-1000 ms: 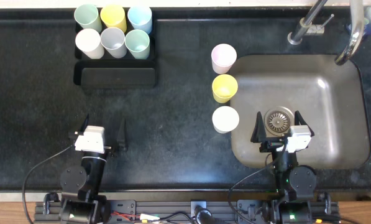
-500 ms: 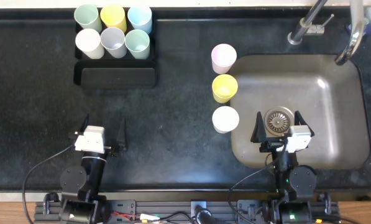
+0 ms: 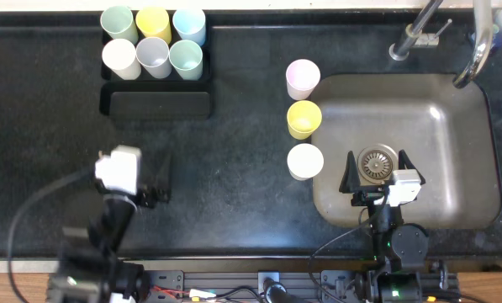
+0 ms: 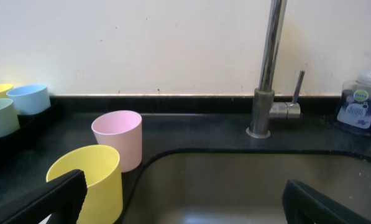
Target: Store Cups
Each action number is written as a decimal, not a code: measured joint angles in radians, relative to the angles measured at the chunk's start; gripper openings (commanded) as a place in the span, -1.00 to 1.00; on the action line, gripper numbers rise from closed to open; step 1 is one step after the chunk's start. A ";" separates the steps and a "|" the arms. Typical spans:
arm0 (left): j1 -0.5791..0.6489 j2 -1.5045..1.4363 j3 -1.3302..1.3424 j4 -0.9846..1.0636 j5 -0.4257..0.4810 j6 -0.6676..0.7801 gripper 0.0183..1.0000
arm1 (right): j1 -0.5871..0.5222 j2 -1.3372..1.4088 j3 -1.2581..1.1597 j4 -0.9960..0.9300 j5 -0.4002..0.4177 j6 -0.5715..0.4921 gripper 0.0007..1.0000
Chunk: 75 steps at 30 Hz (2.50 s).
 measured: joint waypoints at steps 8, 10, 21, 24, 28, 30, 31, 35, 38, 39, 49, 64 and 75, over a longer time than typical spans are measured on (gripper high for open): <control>-0.001 0.698 0.797 -0.433 0.088 0.000 1.00 | 0.000 -0.002 0.000 0.000 0.000 0.000 1.00; -0.020 0.870 1.019 -0.546 0.116 -0.009 1.00 | 0.000 -0.003 0.000 0.000 0.000 0.000 0.99; -0.381 1.625 1.896 -0.888 -0.002 -0.386 1.00 | 0.000 -0.003 0.000 0.000 0.000 0.000 0.99; -0.447 1.784 2.017 -0.944 -0.024 -0.489 1.00 | 0.000 -0.003 0.000 0.000 0.000 0.000 1.00; -0.491 1.944 2.107 -0.990 -0.037 -0.595 1.00 | 0.000 -0.003 0.000 0.000 0.000 0.000 1.00; -0.492 1.987 2.118 -0.991 -0.042 -0.637 1.00 | 0.000 -0.003 0.000 0.000 0.000 0.000 1.00; -0.492 1.999 2.119 -0.992 -0.045 -0.653 1.00 | 0.000 -0.003 0.000 -0.001 0.000 0.000 1.00; -0.489 2.019 2.127 -0.989 -0.043 -0.702 1.00 | 0.000 -0.003 0.000 0.000 0.000 0.000 0.99; -0.489 2.019 2.139 -0.988 -0.041 -0.720 1.00 | 0.000 -0.003 0.000 0.000 0.000 0.000 1.00; -0.489 2.019 2.142 -0.988 -0.038 -0.724 1.00 | 0.000 -0.003 0.000 0.000 0.000 0.000 1.00; -0.489 2.053 2.144 -0.975 -0.036 -0.769 1.00 | 0.000 -0.003 0.000 0.000 0.000 0.000 0.99; -0.489 2.102 2.144 -0.938 -0.054 -0.813 1.00 | 0.000 -0.003 0.000 0.000 0.000 0.000 1.00; -0.483 2.103 2.144 -0.938 -0.055 -0.825 1.00 | 0.000 -0.003 0.000 0.000 -0.006 0.000 1.00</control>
